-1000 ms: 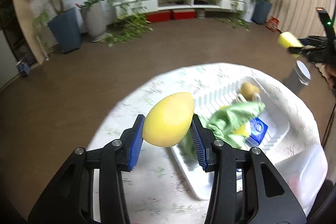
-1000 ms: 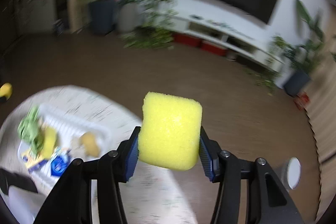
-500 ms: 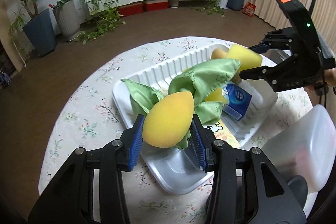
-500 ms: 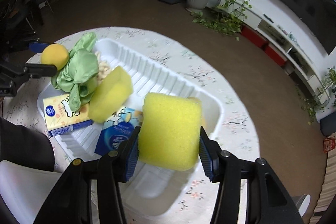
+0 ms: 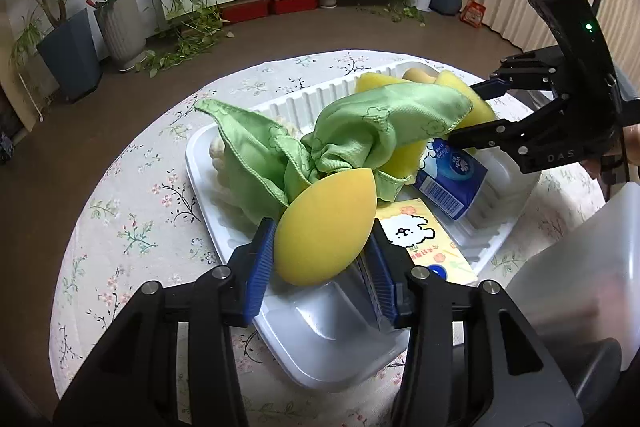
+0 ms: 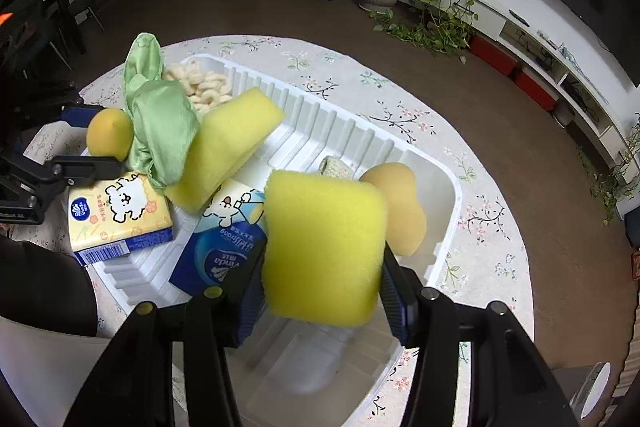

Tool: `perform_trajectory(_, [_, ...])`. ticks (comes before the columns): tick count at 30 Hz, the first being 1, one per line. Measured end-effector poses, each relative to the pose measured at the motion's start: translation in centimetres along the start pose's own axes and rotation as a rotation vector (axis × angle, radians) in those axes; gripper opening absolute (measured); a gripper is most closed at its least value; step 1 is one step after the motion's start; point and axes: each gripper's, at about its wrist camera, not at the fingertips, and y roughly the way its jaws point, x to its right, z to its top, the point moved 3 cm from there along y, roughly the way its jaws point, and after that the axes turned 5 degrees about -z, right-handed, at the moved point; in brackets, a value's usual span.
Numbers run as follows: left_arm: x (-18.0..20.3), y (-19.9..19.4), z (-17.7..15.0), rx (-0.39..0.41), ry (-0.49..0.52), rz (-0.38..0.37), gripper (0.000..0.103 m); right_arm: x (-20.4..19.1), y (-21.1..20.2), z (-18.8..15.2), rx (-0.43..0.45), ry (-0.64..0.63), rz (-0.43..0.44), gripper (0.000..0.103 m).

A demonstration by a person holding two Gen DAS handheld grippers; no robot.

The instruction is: Organize soft objects

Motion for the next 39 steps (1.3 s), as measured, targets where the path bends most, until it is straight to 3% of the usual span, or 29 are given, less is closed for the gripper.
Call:
perform_trajectory(3, [-0.1, 0.0, -0.1, 0.001, 0.001, 0.022, 0.056, -0.1, 0.0, -0.1, 0.008, 0.002, 0.000, 0.056])
perform_trajectory(5, [-0.1, 0.0, -0.1, 0.003, 0.001, 0.022, 0.065, 0.0, -0.1, -0.2, 0.011, 0.011, 0.005, 0.065])
perform_trajectory(13, [-0.1, -0.2, 0.0, 0.008, -0.004, 0.035, 0.068, -0.2, -0.5, -0.8, 0.013, 0.002, -0.009, 0.072])
perform_trajectory(17, [-0.2, -0.5, 0.0, 0.015, -0.003, 0.040, 0.082, 0.0, -1.1, -0.9, 0.028, 0.009, -0.018, 0.077])
perform_trajectory(20, [-0.4, -1.0, 0.2, 0.025, -0.007, 0.052, 0.099, 0.3, -1.8, -0.9, 0.044, 0.016, -0.025, 0.084])
perform_trajectory(25, [-1.1, -2.5, 0.8, 0.062, -0.026, 0.081, 0.103, 0.9, -3.1, -0.6, 0.077, 0.029, -0.022, 0.102])
perform_trajectory(34, [-4.6, -9.7, 0.8, 0.200, -0.168, 0.224, 0.103, 6.1, -8.6, -1.2, 0.161, 0.172, -0.104, 0.103])
perform_trajectory(39, [-5.1, -15.4, -1.8, 0.284, -0.258, 0.293, 0.103, 9.8, -14.0, -4.6, 0.212, 0.296, -0.170, 0.103])
